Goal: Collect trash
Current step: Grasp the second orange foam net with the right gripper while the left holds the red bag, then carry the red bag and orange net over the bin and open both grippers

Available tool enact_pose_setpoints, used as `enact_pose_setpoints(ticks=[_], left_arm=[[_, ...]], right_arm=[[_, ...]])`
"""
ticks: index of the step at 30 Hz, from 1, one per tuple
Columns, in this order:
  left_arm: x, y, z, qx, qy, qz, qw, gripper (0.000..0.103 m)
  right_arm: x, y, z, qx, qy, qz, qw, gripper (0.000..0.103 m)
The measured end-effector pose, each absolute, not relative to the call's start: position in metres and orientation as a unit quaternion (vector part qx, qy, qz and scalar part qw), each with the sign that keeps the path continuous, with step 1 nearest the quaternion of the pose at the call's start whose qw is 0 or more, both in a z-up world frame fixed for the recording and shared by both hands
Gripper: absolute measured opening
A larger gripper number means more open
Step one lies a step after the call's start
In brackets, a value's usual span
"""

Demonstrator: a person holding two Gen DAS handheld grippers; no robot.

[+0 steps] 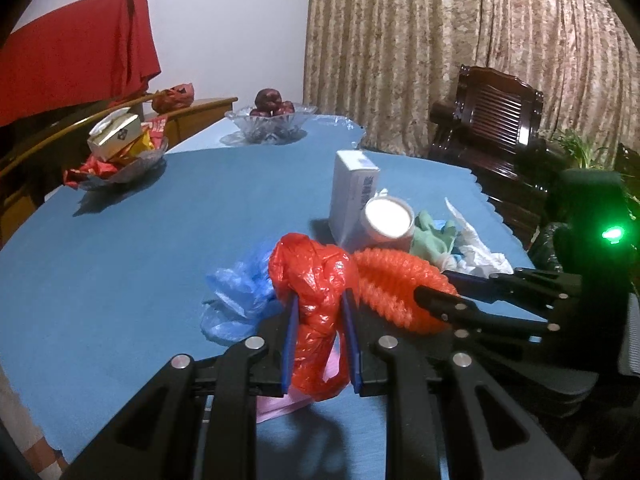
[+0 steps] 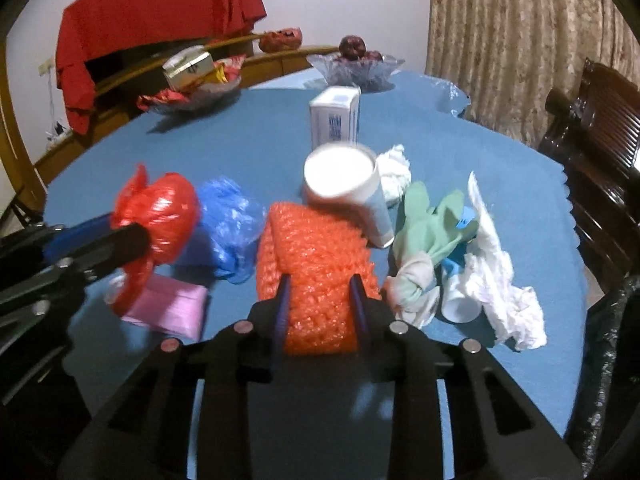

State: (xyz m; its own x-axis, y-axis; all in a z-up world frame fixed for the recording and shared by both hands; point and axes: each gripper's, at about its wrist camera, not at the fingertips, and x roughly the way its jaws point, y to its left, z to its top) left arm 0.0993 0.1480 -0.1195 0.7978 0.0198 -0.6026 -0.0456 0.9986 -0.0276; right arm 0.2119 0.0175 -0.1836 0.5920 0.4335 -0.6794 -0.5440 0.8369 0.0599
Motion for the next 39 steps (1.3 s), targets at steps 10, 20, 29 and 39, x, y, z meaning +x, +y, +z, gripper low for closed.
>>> enact_pose_setpoints(ticks=[10, 20, 29, 39], left_arm=[[0.093, 0.117, -0.099, -0.012, 0.302, -0.012, 0.953, 0.021], [0.091, 0.069, -0.085, -0.005, 0.296, -0.069, 0.953, 0.021], [0.105, 0.006, -0.072, -0.001, 0.285, -0.137, 0.949, 0.021], [0.12, -0.089, -0.07, 0.019, 0.281, -0.223, 0.933, 0.021]], right_arm=[[0.184, -0.026, -0.147, -0.048, 0.341, 0.262, 0.901, 0.015], [0.164, -0.086, -0.124, -0.026, 0.318, 0.207, 0.925, 0.015], [0.153, -0.154, -0.108, -0.013, 0.297, 0.137, 0.945, 0.015], [0.131, -0.243, -0.113, 0.008, 0.297, 0.034, 0.954, 0.015]])
